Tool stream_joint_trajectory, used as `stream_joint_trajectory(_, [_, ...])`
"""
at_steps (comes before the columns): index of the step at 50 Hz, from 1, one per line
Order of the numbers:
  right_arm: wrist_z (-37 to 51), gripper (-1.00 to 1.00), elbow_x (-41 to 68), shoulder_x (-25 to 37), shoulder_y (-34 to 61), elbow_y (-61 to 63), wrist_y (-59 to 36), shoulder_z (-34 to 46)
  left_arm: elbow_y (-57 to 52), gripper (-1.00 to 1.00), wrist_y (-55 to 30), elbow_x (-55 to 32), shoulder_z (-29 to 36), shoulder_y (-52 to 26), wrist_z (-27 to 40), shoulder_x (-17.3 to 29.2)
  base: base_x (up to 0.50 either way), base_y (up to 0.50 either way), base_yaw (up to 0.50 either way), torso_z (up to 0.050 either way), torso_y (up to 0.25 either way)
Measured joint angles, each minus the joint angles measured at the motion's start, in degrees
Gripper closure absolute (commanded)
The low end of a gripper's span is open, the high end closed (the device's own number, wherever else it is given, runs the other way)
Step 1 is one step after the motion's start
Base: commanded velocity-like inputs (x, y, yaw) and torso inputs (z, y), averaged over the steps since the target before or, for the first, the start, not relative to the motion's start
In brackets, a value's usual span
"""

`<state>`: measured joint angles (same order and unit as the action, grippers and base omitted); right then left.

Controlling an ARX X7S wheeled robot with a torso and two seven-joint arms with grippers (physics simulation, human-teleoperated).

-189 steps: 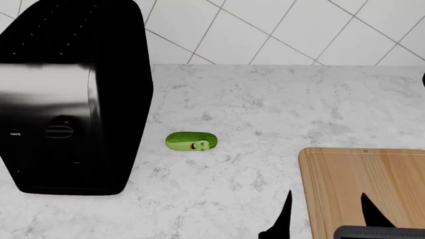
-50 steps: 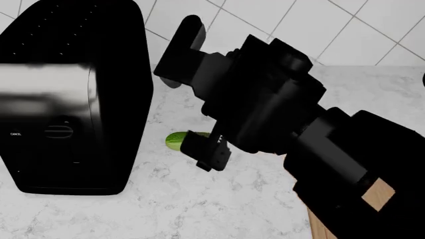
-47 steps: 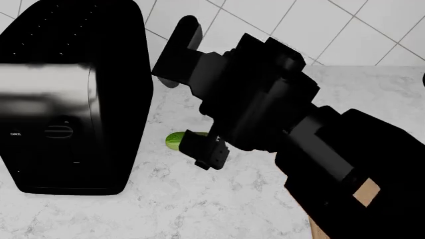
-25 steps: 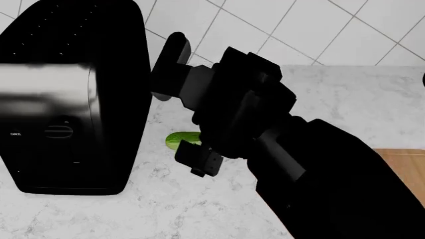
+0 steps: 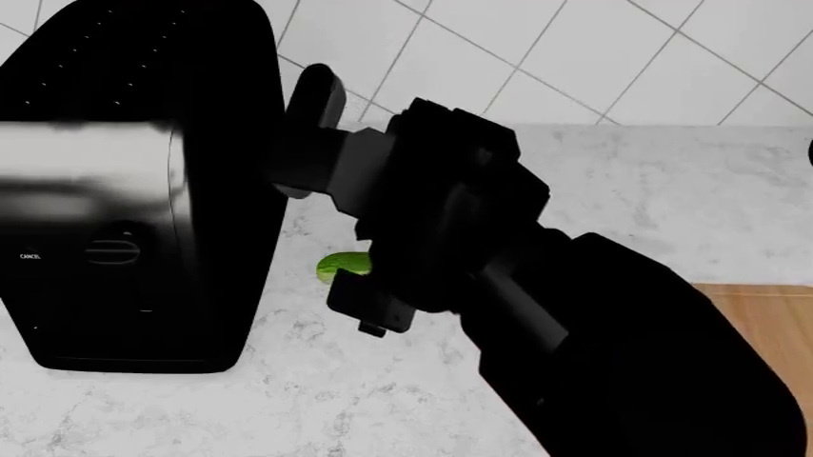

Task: Place the pickle and the onion on separate cutting boards.

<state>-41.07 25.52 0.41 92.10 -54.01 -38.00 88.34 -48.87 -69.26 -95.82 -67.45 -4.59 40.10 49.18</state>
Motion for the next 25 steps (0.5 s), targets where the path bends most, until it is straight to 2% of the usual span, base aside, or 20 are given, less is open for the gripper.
stream_joint_trajectory(14, [0.78,-1.00,-0.44,-0.06,0.95,1.25,0.37,0.21,-0.69,-1.00,0.05,1.18,-0.57,-0.04,-1.44,-0.21,0.00,0.00,0.00,0.000,0.000])
stream_joint_trajectory(25, [1.15,-1.00,-1.08,-0.09,1.72,1.02,0.60,0.26,-0.81,-1.00,-0.05,1.29,-1.83,0.44,-2.00,0.23,0.00,0.00,0.00,0.003,-0.171])
